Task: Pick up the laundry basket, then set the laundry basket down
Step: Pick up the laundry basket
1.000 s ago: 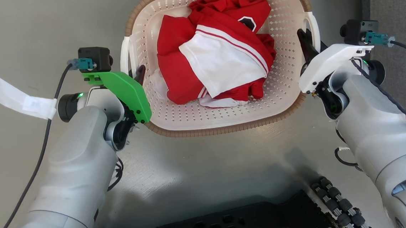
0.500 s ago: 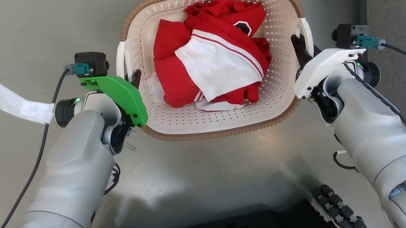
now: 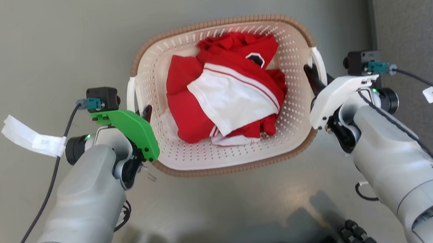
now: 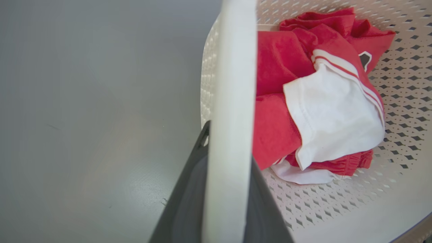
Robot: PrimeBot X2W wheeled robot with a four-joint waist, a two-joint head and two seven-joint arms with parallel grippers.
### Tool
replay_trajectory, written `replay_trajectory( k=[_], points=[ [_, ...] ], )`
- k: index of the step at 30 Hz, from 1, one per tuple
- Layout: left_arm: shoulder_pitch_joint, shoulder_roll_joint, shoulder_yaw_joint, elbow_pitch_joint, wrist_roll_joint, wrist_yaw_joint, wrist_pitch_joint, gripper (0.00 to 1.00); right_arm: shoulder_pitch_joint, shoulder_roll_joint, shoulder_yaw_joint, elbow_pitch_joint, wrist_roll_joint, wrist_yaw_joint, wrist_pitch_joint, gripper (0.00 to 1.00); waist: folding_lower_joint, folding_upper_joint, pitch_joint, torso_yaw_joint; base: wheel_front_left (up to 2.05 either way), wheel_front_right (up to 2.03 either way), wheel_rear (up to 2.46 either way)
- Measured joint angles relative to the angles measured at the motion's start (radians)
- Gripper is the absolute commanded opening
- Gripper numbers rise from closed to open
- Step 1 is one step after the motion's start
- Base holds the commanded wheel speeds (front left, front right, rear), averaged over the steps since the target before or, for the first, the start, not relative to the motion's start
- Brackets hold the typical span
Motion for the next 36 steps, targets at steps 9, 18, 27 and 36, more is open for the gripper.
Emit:
replay_trajectory(
  k=[9,18,27,36],
  points=[
    [0.047,-0.004,-0.025,0.039,-0.044,-0.002,0.030,0.00,0.057,0.000,0.083,-0.012,0.064,-0.001,0.061,0.00,0.0000,0.0000,-0.122,0.003,0.00,0.00,0.00],
    [0.118,-0.004,-0.037,0.070,-0.105,-0.003,0.077,0.00,0.120,-0.004,0.161,-0.044,0.152,-0.007,0.181,0.00,-0.0001,0.0000,-0.265,-0.005,0.00,0.00,0.00],
    [0.170,-0.004,-0.060,0.089,-0.144,-0.003,0.117,0.00,0.176,-0.005,0.212,-0.044,0.201,-0.009,0.248,0.00,-0.0001,0.0000,-0.395,-0.011,0.00,0.00,0.00],
    [0.239,-0.007,-0.078,0.116,-0.176,-0.005,0.168,0.00,0.238,-0.004,0.260,-0.045,0.246,-0.010,0.315,0.00,-0.0001,0.0000,-0.511,-0.015,0.00,0.00,0.00]
  ],
)
